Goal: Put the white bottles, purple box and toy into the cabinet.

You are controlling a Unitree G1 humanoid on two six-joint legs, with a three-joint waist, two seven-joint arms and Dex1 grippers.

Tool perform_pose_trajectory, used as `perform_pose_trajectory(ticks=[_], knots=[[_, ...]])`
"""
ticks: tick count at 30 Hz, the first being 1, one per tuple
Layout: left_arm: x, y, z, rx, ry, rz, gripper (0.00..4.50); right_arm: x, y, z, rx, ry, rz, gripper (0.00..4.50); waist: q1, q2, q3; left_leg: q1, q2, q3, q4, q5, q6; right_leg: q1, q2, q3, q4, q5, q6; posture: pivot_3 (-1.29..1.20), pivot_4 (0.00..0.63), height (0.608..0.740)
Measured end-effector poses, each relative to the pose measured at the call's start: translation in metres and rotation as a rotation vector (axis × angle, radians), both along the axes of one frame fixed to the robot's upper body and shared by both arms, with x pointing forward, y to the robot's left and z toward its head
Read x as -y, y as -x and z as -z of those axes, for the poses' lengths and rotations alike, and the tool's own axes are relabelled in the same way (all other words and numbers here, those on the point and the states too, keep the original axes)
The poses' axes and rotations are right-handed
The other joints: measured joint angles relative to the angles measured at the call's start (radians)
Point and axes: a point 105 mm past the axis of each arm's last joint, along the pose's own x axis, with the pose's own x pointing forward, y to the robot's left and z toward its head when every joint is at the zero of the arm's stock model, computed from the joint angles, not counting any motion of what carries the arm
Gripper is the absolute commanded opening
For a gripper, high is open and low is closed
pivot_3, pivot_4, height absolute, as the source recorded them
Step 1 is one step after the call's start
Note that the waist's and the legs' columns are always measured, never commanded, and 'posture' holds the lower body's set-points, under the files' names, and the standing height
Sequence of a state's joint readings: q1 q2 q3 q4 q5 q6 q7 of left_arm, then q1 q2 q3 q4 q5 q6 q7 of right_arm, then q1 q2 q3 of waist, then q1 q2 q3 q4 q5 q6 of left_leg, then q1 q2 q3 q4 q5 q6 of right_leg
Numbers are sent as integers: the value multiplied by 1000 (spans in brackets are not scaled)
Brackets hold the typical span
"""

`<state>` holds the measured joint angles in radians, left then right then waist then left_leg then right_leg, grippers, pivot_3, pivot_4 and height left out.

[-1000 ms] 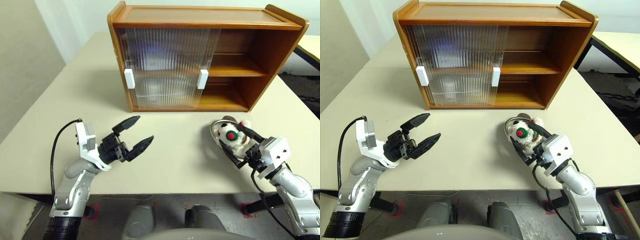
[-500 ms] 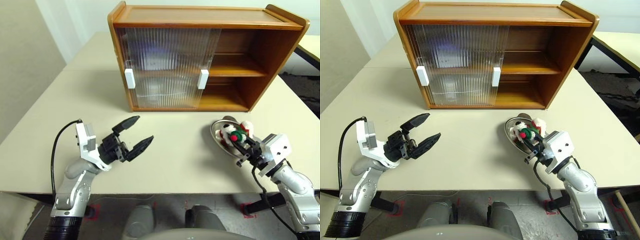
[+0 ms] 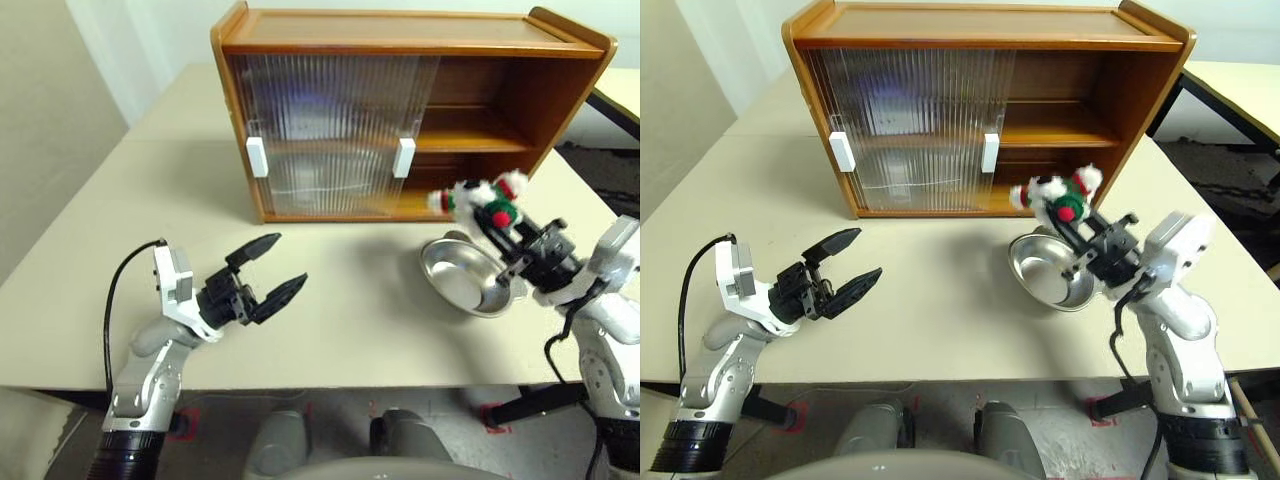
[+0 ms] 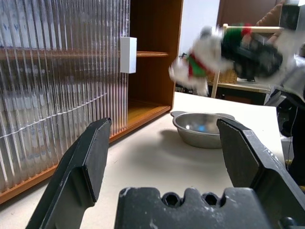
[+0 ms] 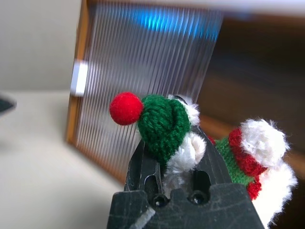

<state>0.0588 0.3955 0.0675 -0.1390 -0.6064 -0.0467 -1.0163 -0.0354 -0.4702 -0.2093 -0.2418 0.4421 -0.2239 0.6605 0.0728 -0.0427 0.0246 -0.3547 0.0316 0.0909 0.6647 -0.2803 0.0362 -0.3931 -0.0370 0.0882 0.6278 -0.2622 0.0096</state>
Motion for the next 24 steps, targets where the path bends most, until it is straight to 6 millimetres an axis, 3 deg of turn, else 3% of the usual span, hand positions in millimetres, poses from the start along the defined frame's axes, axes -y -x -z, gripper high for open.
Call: perform_pose_trajectory(ticks=[7,17,24], knots=[[3,0,0,5,-5,10,4500,-2,-30,-39,49,-77,35,537,0,0,0,0,0,0,0,2,3,-4,-1,0,0,7,3,208,0,740],[4,-1,0,11,-3,7,4500,15,-86,-46,-24,-127,139,536,1,0,0,-8,0,1,-1,2,4,-13,-1,0,0,8,2,226,0,740],[4,-2,0,11,-4,2,4500,26,-112,-46,-52,-151,180,536,1,0,0,-12,0,0,-1,2,4,-16,0,0,0,11,2,227,0,740]])
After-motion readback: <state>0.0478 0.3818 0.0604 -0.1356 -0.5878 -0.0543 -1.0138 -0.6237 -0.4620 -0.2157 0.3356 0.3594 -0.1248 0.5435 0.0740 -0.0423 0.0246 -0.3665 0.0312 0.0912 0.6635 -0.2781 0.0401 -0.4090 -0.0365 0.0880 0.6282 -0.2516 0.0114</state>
